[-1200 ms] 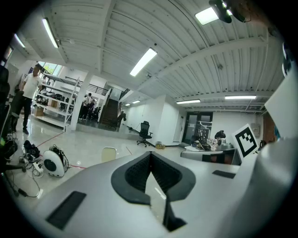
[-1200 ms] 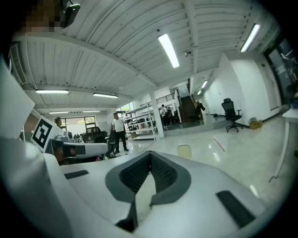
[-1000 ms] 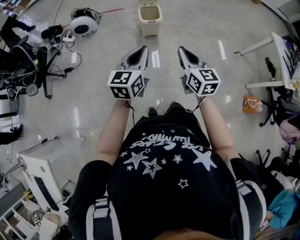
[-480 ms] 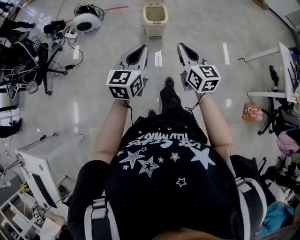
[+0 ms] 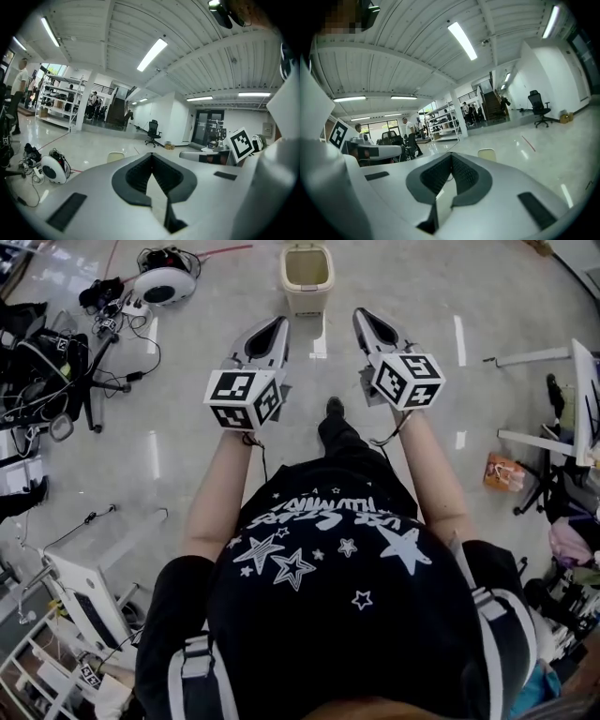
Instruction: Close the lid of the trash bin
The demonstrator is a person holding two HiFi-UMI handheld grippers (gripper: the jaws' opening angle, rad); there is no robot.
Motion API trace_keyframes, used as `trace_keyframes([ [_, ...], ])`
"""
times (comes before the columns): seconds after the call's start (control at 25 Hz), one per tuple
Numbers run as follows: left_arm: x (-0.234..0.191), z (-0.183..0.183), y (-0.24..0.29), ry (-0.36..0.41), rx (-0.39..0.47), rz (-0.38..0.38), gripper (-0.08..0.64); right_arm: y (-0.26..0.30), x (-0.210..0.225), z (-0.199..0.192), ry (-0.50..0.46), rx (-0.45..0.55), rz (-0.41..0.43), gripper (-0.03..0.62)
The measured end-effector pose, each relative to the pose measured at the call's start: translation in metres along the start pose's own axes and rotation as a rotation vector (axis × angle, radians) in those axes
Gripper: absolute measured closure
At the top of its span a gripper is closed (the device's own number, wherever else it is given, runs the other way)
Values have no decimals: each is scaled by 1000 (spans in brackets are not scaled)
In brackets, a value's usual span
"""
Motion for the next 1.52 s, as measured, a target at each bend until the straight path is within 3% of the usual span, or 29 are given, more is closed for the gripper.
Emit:
trace_keyframes([
  [0.48,-10,11,115,33,-6,69,549,73,102,35,19,-29,62,597],
  [0.92,-31,23,153,37,-14,109,549,121,129,48,33,-47,105,597],
  [1.52,-155,49,260,13,-53,0,549,254,162,74,49,-89,-5,597],
])
Point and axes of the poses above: the fingertips, and each gripper's own axes: y forward along the fingers, x to its right, z out of its top, the point moved 8 cm from there along -y, backward along the fingers, and after that the axes turned 4 degrees about -z, right-handed, at the moved point
